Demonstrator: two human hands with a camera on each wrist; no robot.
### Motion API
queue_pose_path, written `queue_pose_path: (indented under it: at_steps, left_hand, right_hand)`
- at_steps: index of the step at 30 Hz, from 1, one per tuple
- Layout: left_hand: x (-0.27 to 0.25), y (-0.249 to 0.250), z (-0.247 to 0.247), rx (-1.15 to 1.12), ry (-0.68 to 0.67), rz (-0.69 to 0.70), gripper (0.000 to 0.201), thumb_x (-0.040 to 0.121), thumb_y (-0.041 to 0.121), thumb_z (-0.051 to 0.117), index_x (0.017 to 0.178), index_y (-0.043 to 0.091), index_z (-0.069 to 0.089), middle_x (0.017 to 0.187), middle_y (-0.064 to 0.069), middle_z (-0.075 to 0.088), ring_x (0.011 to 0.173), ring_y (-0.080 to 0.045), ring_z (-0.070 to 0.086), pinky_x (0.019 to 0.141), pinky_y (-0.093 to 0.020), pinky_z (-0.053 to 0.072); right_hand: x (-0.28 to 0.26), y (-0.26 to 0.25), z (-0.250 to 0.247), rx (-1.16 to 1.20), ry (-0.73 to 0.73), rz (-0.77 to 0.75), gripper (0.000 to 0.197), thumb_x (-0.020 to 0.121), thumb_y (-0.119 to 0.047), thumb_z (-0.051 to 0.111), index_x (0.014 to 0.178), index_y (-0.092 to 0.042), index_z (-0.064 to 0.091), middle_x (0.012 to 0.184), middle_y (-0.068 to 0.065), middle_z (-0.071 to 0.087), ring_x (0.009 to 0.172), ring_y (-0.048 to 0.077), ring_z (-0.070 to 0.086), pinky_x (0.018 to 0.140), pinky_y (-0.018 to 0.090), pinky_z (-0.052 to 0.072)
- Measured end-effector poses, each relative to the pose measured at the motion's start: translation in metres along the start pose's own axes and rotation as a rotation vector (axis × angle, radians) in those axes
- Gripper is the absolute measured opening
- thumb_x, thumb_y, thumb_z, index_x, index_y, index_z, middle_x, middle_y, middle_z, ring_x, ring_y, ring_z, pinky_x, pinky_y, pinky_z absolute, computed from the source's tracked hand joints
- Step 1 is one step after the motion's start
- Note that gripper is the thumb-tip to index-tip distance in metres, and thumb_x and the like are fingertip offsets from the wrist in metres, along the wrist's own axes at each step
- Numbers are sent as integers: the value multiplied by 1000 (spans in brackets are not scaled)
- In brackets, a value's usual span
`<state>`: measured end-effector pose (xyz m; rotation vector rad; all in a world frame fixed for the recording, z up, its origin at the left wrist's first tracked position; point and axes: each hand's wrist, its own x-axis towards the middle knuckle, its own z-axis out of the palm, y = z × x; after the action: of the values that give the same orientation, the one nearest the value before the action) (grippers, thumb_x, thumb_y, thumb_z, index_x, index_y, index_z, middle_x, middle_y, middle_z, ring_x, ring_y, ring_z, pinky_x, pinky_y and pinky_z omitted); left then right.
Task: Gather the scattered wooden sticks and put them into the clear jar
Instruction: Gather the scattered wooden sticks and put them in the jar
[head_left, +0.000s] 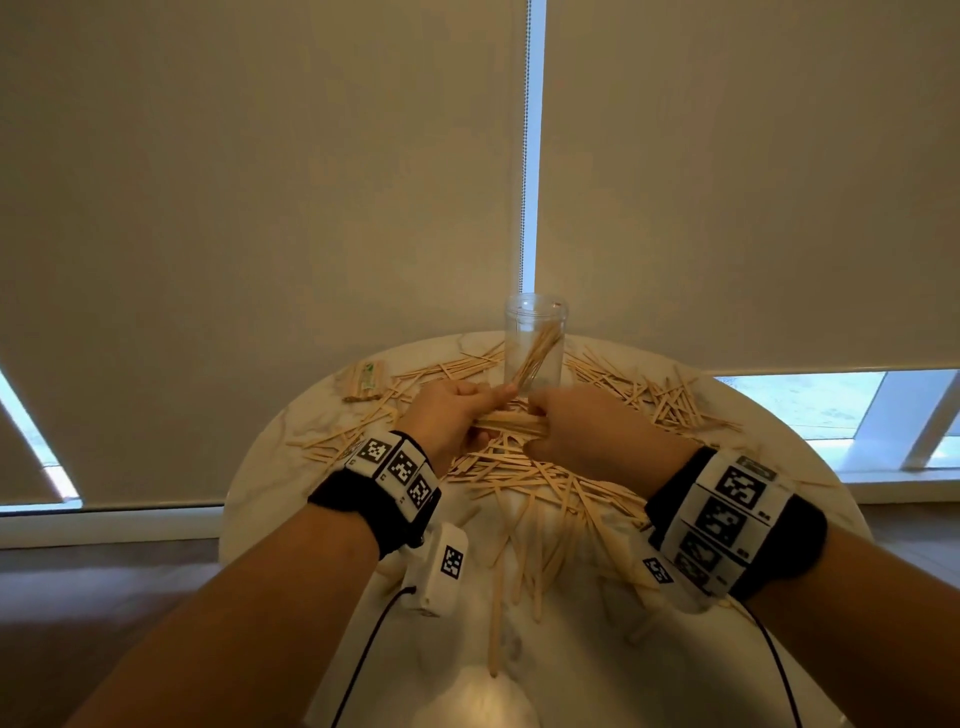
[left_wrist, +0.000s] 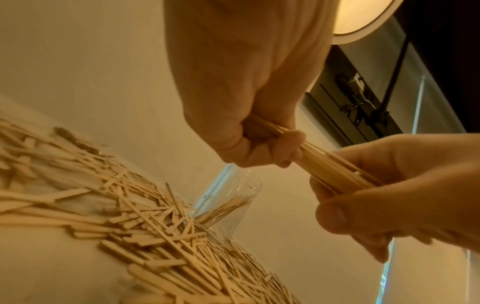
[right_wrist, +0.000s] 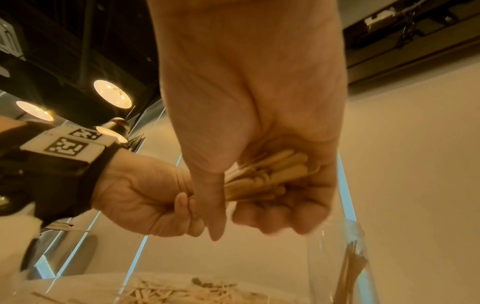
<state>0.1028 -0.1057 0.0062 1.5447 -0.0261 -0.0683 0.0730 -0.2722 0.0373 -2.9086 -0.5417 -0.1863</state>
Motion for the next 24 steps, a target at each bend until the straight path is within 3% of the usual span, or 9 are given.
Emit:
queue_pose_path:
  at_steps: [3, 6, 10, 12, 14, 17, 22, 24]
  left_hand:
    - [2, 0, -4, -103, 131, 1, 28, 83, 24, 79, 78, -1, 67, 62, -7, 61, 44, -13, 52, 40, -18, 44]
    - [-2, 3, 3, -154, 85, -20, 26, 88, 24, 74, 83, 0, 68, 68, -8, 66, 51, -14, 60, 45, -19, 51]
    - [-9, 6, 8, -145, -54, -22, 25, 91, 25, 70, 89, 0, 68, 68, -8, 69, 52, -13, 63, 45, -16, 51]
    - [-5, 6, 1, -149, -34, -14, 25, 89, 22, 73, 92, -2, 70, 71, -9, 69, 52, -13, 62, 45, -15, 50]
    - [1, 5, -3, -192, 13, -4, 26, 89, 18, 73, 98, -6, 68, 73, -9, 68, 54, -13, 63, 46, -16, 51]
    - [12, 7, 8, -230, 63, -25, 27, 92, 17, 70, 104, -6, 67, 73, -9, 68, 52, -12, 61, 46, -16, 50]
    - [58, 25, 17, -198, 184, -117, 40, 103, 38, 48, 104, 2, 66, 73, -9, 74, 51, -15, 64, 46, -20, 49]
    - [86, 32, 17, -157, 245, -125, 30, 104, 24, 42, 107, 1, 62, 73, -9, 72, 52, -16, 63, 47, -22, 47]
  right_hand:
    - [-3, 8, -3, -10, 108, 27, 28, 90, -28, 64, 115, -22, 54, 95, -2, 59, 85, 17, 55, 72, 30, 45]
    - [-2, 4, 2, -43, 156, 16, 25, 92, -29, 60, 115, -19, 57, 90, -2, 56, 83, 18, 53, 69, 29, 41]
    - [4, 4, 1, -147, 187, -25, 29, 92, -45, 56, 107, -21, 64, 78, -5, 60, 74, 16, 59, 62, 29, 46]
    - [6, 9, 0, -30, 104, -78, 43, 87, -63, 56, 104, -25, 64, 77, -8, 63, 72, 12, 60, 62, 29, 49]
    - [10, 13, 2, 79, 104, -112, 53, 85, -75, 46, 93, -26, 63, 73, -6, 64, 66, 10, 60, 58, 27, 48]
    - [21, 18, 2, 77, 228, -93, 59, 94, -71, 31, 75, -23, 60, 61, -4, 58, 55, 10, 54, 51, 24, 36]
    - [56, 46, -32, 33, 293, 35, 54, 98, -61, 39, 76, -22, 70, 56, -3, 54, 48, 11, 47, 47, 23, 30]
    - [79, 70, -53, 11, 360, 100, 55, 97, -59, 42, 74, -19, 70, 55, 1, 54, 48, 15, 47, 49, 27, 35]
